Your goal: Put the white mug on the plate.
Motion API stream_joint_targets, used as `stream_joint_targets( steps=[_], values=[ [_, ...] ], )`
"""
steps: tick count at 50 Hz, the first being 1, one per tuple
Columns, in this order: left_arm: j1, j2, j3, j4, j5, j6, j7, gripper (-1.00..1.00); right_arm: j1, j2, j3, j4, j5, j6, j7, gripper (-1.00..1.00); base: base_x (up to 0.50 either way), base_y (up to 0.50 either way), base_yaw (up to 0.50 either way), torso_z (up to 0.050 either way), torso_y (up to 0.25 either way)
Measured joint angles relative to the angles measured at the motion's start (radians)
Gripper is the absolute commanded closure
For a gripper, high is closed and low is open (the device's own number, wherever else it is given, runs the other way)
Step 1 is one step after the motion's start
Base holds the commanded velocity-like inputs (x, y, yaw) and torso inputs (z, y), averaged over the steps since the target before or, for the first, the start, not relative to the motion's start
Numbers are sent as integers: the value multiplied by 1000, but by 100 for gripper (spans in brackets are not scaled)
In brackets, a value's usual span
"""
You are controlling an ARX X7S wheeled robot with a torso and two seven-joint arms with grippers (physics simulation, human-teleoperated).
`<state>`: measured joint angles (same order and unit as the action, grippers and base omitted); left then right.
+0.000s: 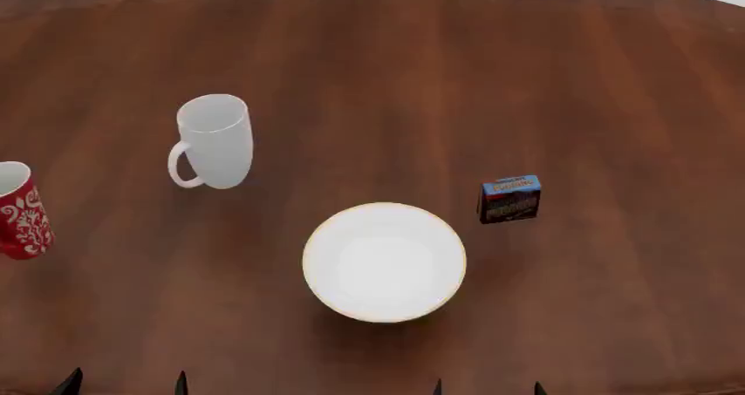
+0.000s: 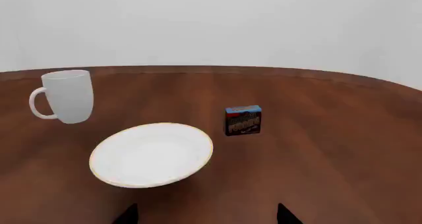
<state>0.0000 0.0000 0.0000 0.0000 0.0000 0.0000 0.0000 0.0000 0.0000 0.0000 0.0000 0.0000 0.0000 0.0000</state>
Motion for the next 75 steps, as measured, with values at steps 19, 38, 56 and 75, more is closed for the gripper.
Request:
stream_joint_targets(
  steps=[19, 38, 56, 75],
  values=[
    [6, -43, 32, -29, -41, 41, -65, -100, -19, 35, -59, -44, 32, 7, 50, -100, 0, 0, 0, 26, 15],
    [19, -75, 61, -15, -60, 41, -112, -100, -22, 67, -104, -58, 66, 11, 85, -100, 0, 0, 0, 50, 31],
    [26, -94, 90, -19, -69, 54, -142, -100, -22, 92, -132, -61, 89, 12, 109, -100, 3, 44, 0, 41, 31],
    [26, -109, 103, -61, -99, 76, -164, -100, -16, 113, -160, -66, 95, 10, 137, -100, 63, 500, 0, 0, 0]
  ],
)
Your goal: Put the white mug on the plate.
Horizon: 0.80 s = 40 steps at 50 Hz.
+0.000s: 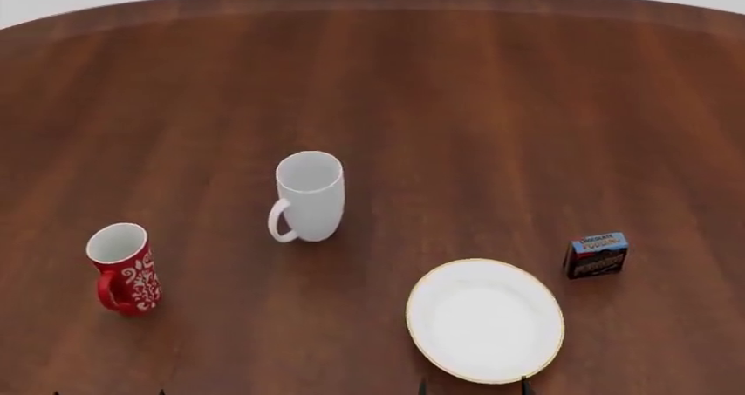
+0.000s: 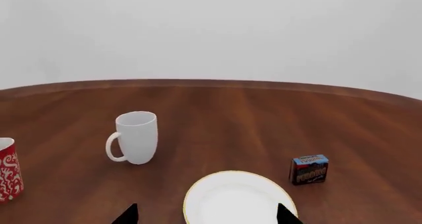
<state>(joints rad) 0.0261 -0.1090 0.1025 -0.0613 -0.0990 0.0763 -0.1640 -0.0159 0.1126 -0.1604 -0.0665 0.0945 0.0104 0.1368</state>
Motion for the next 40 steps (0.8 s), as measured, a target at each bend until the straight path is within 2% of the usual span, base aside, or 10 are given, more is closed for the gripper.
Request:
stream_joint_targets(
  steps=[40],
  values=[
    [0, -25, 26, -21, -47, 12, -34, -100, 13, 29, -42, -12, 31, 11, 32, -100, 70, 500, 0, 0, 0]
  ],
)
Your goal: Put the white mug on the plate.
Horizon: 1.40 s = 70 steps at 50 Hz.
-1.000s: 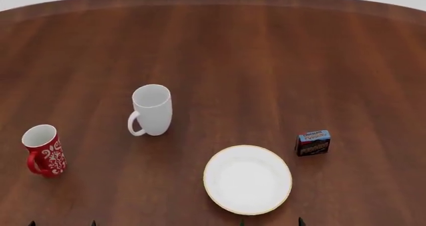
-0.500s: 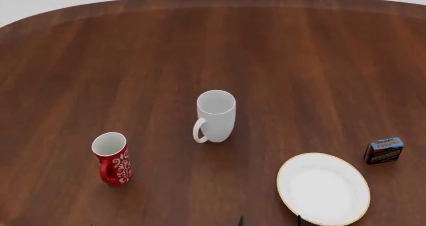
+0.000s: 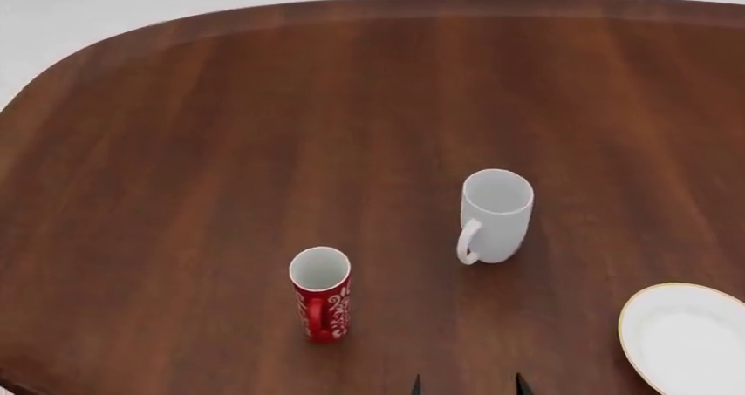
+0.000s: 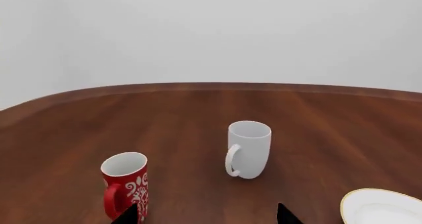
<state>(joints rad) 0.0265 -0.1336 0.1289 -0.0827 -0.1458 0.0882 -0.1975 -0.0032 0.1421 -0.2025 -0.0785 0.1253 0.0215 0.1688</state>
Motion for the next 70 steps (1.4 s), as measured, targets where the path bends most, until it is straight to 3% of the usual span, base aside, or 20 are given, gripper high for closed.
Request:
stream_joint_targets(
  steps=[14, 70],
  values=[
    [-2, -8, 12, 4, -7, -4, -12, -100, 3, 6, -14, 4, 5, -8, 10, -100, 63, 245, 0, 0, 0],
    [-4, -33, 59, 1, -35, 4, -40, -100, 1, 39, -41, -2, 30, -37, 47, -100, 426, 0, 0, 0, 0]
  ],
)
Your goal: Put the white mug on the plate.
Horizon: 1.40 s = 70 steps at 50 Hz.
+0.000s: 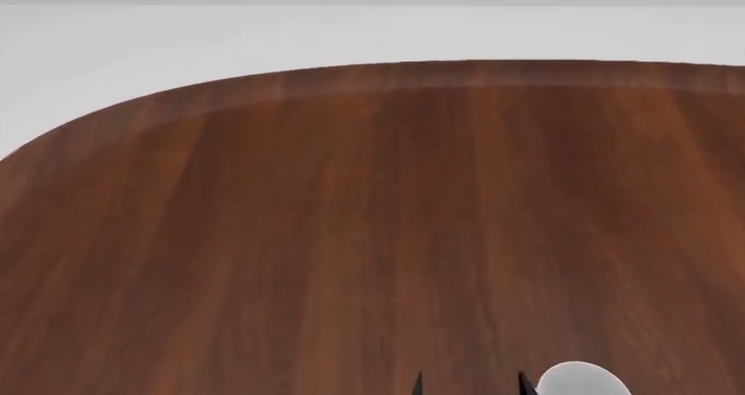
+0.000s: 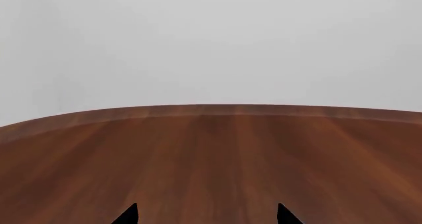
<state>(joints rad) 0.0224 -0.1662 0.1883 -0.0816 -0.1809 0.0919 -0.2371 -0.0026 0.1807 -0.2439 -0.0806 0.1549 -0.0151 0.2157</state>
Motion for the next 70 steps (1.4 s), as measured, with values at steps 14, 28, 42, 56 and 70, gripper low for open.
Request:
stream_joint_targets(
  steps=[14, 28, 42, 56, 70],
  values=[
    [-2, -6, 6, -1, -11, 1, -6, -100, -1, -2, 19, 2, 66, 34, 4, -100, 71, 0, 0, 0, 1],
    [-6, -8, 10, -17, -27, 6, -9, -100, -17, 5, 65, -42, 137, 138, 68, -100, 0, 0, 0, 0, 0],
    [-9, -12, 14, -26, -41, 11, -11, -100, -43, 11, 71, -82, 151, 205, 125, -100, 0, 0, 0, 0, 0],
    [-11, -15, 22, -31, -47, 13, -16, -100, -74, 9, 79, -76, 161, 209, 156, -100, 0, 0, 0, 0, 0],
    [-11, -20, 27, -30, -57, 15, -22, -100, -112, -4, 83, -52, 178, 190, 175, -100, 0, 0, 0, 0, 0]
  ],
)
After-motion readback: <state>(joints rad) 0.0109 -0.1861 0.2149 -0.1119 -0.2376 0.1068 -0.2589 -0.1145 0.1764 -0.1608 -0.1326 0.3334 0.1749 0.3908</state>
